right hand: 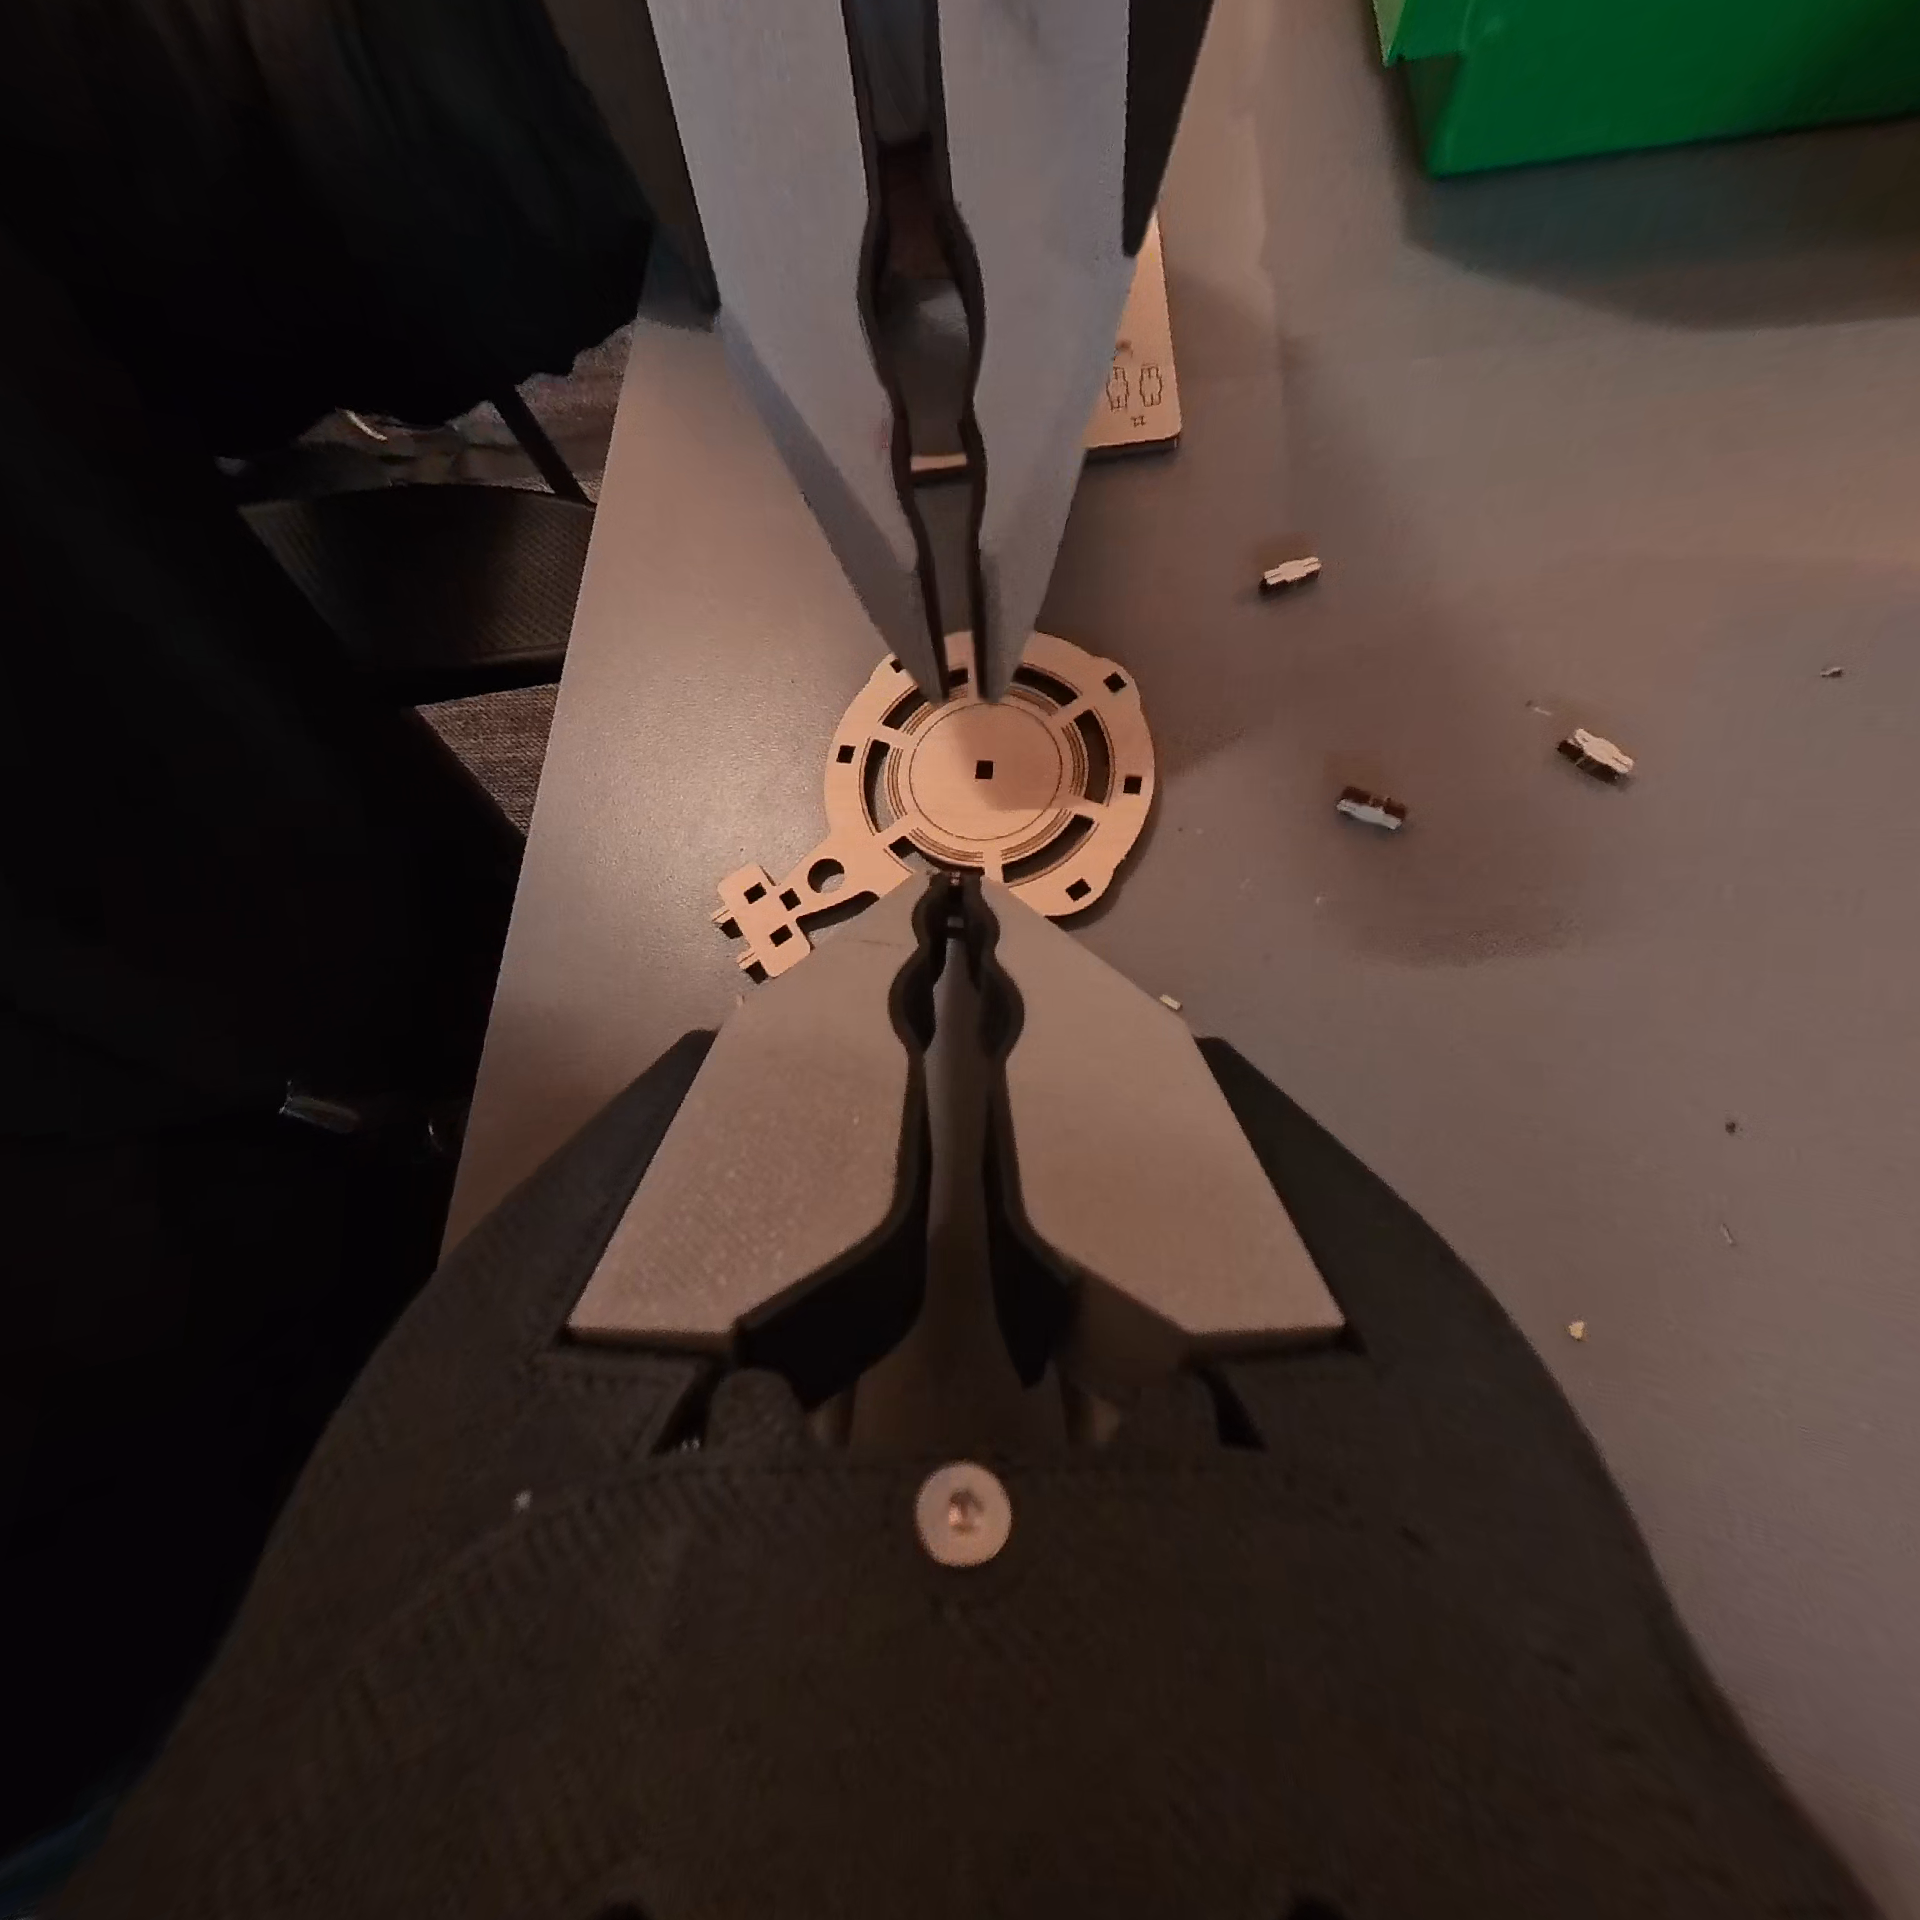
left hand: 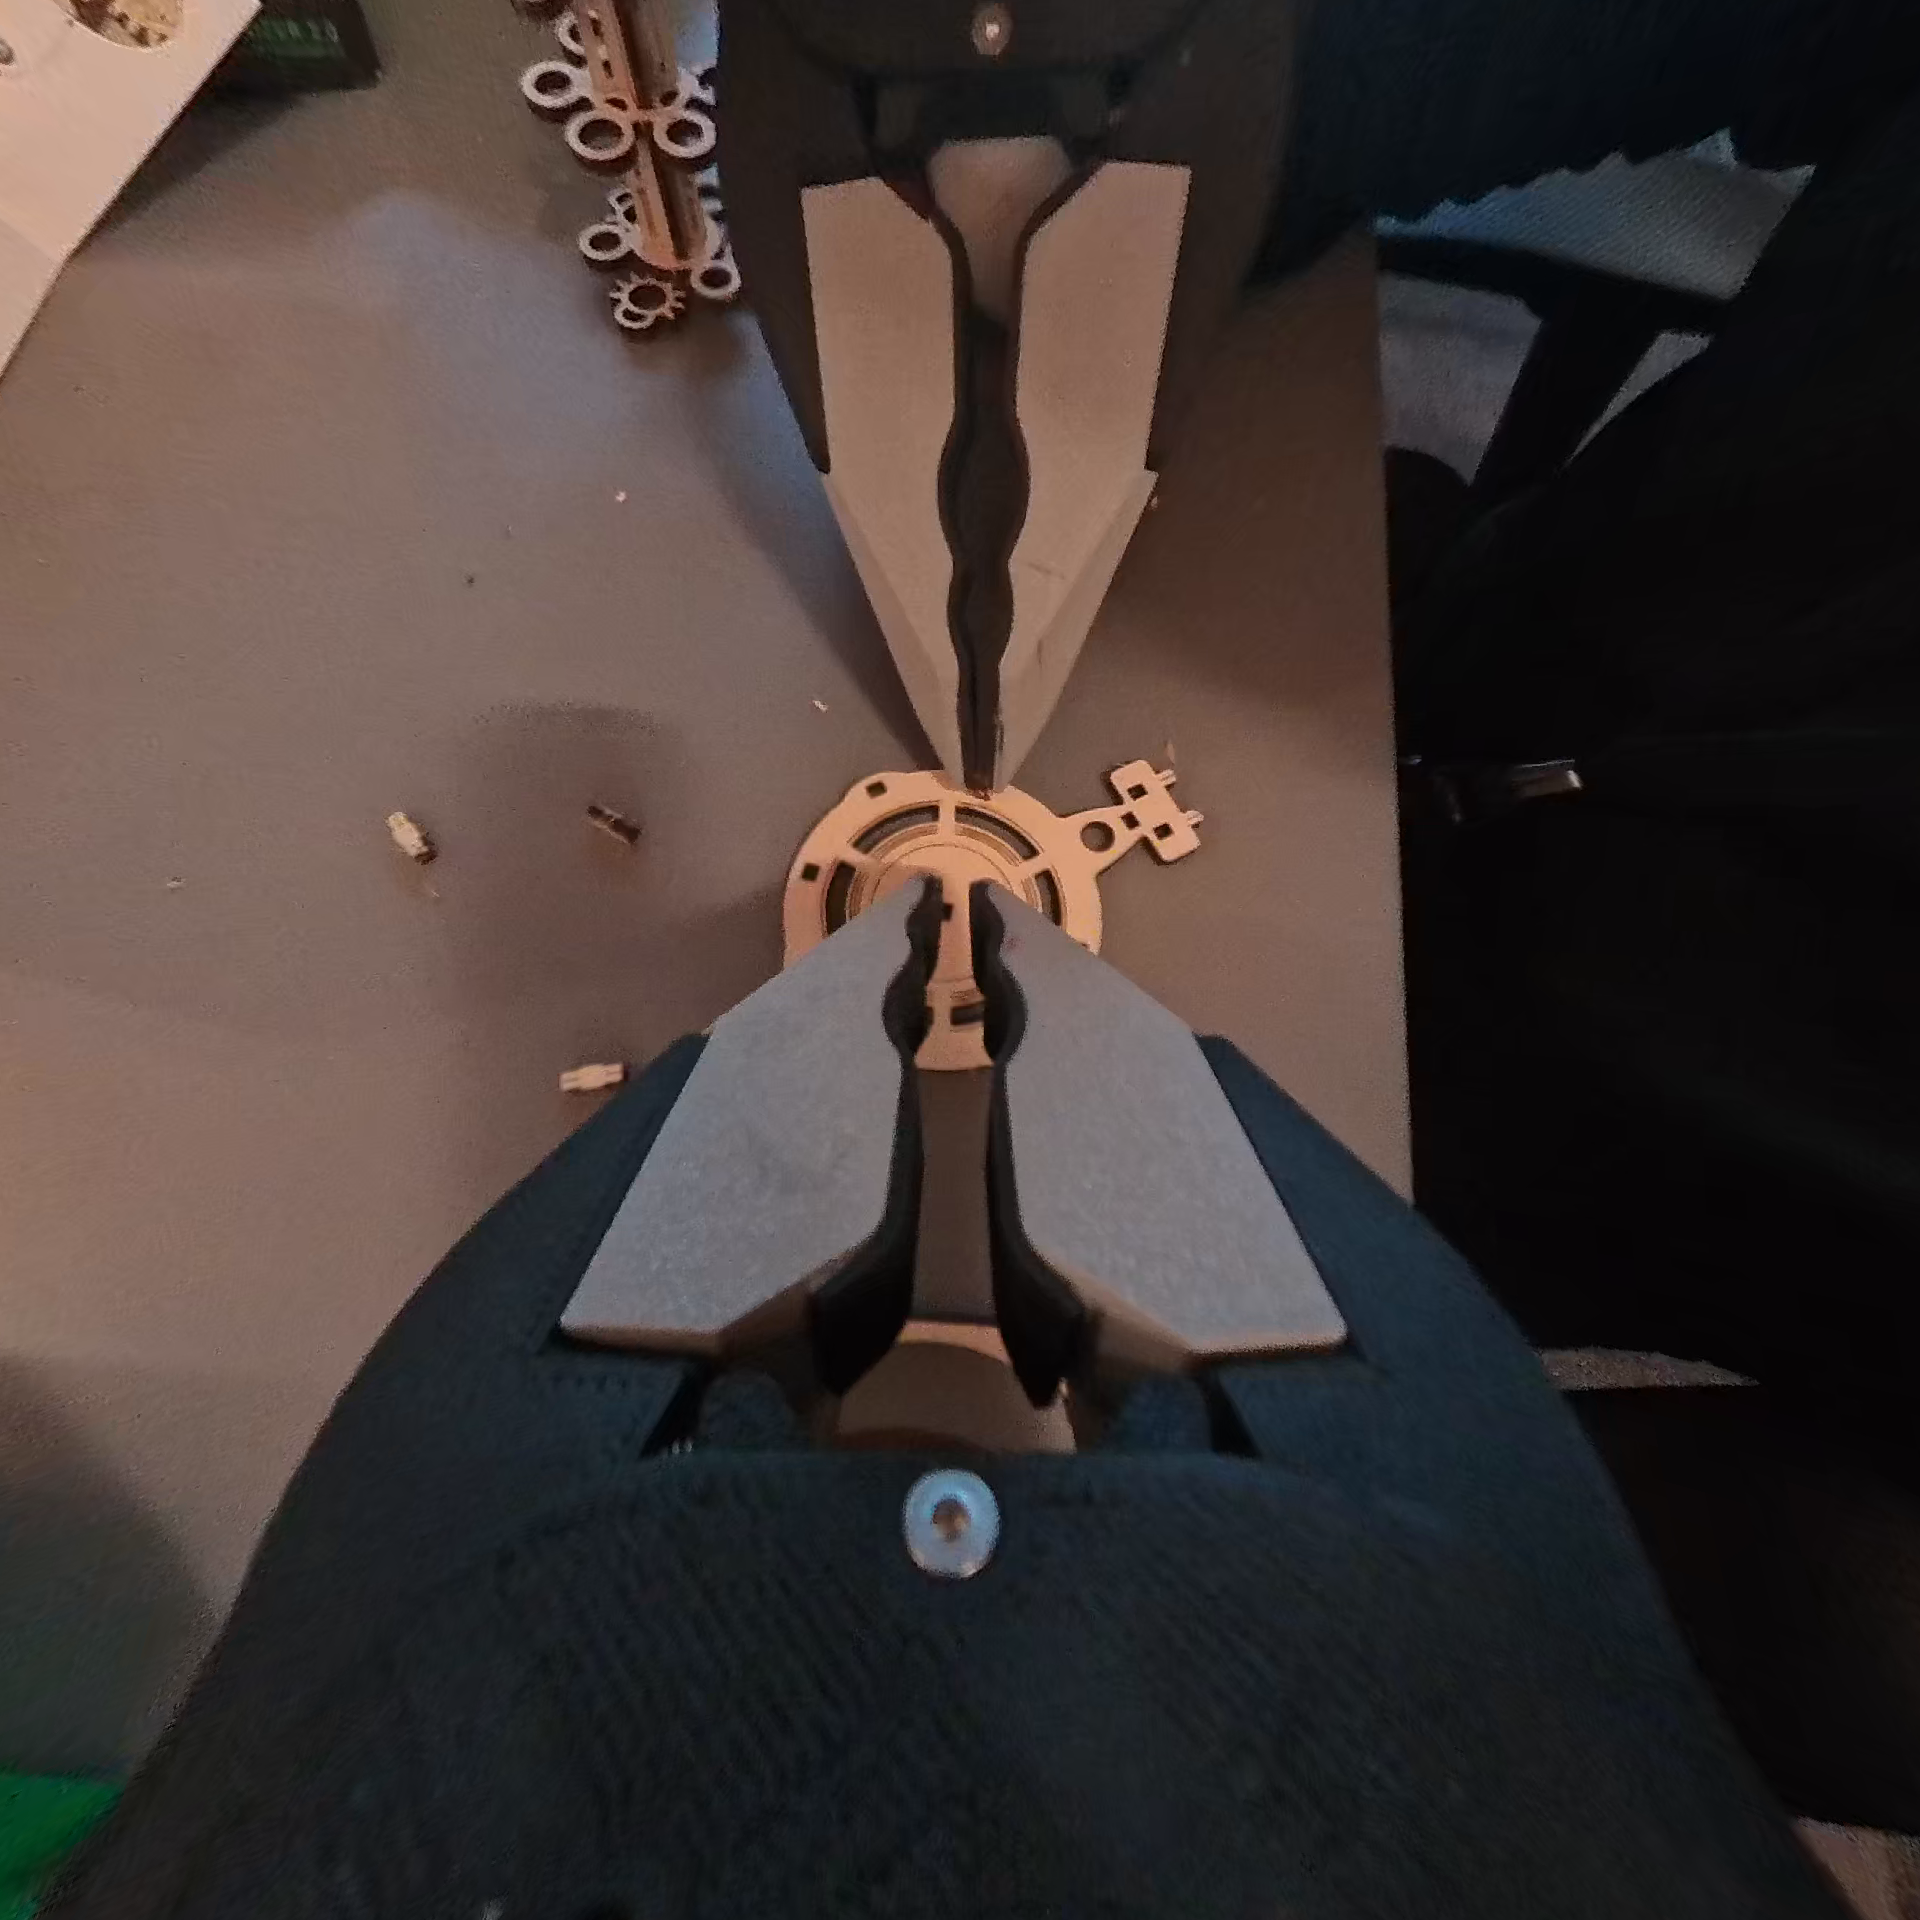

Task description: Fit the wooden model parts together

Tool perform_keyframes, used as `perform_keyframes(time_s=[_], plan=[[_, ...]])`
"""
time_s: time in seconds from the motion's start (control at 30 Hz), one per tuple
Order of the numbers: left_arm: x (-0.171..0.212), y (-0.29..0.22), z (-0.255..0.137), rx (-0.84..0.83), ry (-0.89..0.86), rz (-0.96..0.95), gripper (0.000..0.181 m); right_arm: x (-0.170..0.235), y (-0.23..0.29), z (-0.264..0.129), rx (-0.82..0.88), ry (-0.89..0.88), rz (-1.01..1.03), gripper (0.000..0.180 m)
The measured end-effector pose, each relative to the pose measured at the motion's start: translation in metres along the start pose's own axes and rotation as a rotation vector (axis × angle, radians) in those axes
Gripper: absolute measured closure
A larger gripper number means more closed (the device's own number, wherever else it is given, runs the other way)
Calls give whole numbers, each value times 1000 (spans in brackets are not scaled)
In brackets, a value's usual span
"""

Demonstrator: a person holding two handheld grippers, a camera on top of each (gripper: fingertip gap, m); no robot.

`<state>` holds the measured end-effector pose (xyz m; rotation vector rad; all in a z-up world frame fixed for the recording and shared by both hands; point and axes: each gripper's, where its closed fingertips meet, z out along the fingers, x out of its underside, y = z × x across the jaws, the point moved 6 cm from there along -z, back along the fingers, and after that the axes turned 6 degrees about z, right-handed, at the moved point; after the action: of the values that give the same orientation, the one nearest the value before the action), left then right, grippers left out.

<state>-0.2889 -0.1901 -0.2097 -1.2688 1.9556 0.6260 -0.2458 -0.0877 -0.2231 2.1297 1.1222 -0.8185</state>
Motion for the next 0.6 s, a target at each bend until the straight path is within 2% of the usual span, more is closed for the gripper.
perform_keyframes(time_s=[0.1,0.6], plan=[[5,-4,13,24,64,22,181,0,-1,0,4,-1,5,180],[7,-2,17,32,45,2,181,-1,-5,-5,-11,-36,62,180]])
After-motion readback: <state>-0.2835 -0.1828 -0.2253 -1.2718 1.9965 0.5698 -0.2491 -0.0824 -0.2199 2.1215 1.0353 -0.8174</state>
